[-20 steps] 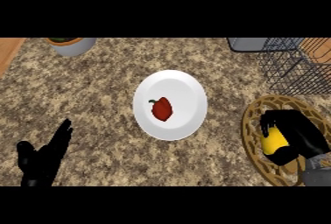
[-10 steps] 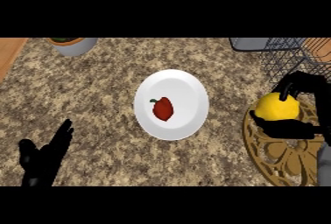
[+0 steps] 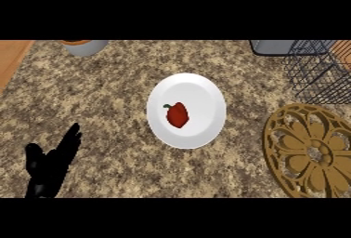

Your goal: Pick the lemon from the placemat and place it in the basket

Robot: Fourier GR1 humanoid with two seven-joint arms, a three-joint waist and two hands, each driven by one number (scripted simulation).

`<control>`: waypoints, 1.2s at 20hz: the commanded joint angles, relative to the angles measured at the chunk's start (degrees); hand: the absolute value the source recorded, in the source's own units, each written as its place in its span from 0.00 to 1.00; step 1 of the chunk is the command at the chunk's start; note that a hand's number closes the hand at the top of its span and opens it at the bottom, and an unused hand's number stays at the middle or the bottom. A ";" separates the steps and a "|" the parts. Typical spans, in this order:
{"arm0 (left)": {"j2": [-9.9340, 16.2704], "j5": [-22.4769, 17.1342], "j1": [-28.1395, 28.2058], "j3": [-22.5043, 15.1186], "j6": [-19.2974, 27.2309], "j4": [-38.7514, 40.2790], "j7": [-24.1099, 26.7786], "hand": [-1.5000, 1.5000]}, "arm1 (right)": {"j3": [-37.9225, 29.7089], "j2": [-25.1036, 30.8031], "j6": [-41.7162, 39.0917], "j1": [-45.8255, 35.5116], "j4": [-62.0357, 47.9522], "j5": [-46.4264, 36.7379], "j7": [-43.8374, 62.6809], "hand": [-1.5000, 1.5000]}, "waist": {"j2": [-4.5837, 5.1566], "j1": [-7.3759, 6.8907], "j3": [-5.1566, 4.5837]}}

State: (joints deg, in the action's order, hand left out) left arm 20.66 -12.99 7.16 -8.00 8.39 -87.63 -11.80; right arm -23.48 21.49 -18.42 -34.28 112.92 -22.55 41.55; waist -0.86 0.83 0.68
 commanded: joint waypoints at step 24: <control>-3.05 1.96 1.05 -0.48 -1.69 6.08 -1.09 0.50 | -10.79 16.11 6.52 -14.67 -54.69 2.21 -24.25 1.00 | 1.46 -2.31 -0.63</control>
State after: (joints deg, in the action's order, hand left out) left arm 18.70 -11.07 5.23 -7.69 6.70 -86.60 -11.06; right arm -31.59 37.52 -13.40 -47.88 64.62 -22.45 20.50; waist -0.06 -1.54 0.81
